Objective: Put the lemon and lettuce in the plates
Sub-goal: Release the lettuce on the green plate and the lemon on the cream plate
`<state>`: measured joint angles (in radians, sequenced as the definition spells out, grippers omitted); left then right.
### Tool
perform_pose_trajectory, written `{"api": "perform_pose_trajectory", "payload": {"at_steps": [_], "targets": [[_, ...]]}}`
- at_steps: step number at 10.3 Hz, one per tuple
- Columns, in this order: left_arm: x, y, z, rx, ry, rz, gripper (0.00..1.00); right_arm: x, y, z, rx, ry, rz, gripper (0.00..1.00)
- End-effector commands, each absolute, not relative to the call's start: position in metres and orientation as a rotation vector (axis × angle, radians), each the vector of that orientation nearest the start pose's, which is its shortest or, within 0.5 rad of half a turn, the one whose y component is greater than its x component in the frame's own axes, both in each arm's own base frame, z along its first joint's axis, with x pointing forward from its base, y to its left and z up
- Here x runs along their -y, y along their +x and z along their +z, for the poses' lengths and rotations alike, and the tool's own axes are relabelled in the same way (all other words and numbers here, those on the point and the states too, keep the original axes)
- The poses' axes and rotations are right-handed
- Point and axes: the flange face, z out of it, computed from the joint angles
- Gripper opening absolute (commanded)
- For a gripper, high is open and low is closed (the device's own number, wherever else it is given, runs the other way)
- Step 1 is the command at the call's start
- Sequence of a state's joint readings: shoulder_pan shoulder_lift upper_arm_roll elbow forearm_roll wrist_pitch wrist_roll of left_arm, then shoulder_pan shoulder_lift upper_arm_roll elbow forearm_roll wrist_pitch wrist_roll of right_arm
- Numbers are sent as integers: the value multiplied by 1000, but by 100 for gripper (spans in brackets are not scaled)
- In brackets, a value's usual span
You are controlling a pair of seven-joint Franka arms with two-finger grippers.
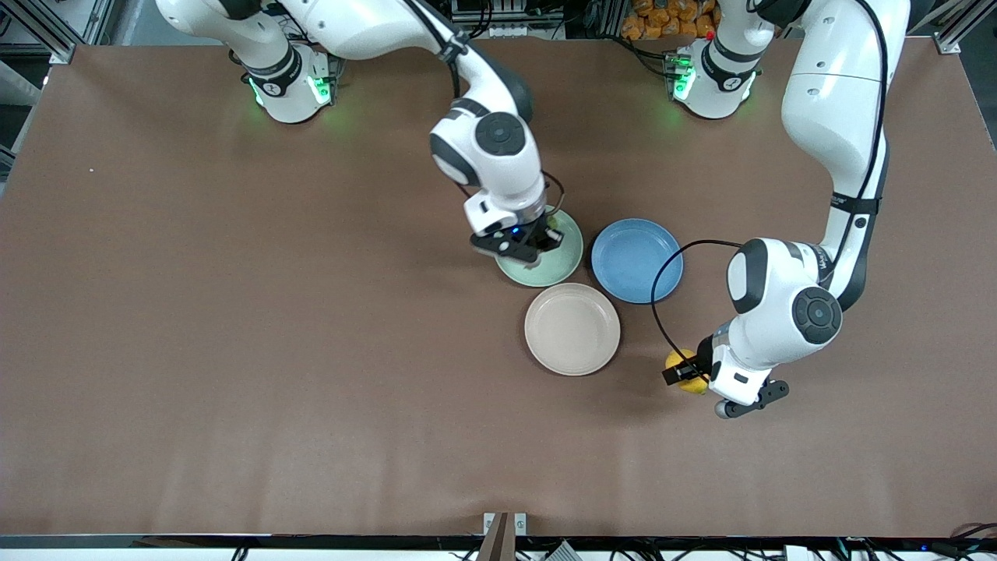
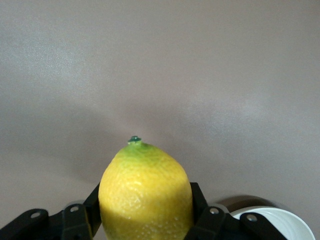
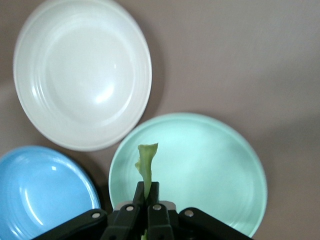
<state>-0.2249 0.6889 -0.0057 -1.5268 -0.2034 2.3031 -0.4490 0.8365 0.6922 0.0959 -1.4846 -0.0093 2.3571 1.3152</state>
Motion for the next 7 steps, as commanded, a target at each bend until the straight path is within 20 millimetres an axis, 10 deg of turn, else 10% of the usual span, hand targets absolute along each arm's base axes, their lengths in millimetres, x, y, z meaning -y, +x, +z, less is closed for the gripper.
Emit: {"api": "perform_pose_trajectory", "payload": {"at_steps": [1,4,7], "targets": [[182,699,262,613,-3285,-57,0,-591,440,262,-612,-2899,-73,99],[219,691,267,720,-3270,-56,0,-588,445,283,-557,-2929,-175,100],[293,661,250,757,-3245,0,0,-542,489,381,-586,-2974,-184,100]]}}
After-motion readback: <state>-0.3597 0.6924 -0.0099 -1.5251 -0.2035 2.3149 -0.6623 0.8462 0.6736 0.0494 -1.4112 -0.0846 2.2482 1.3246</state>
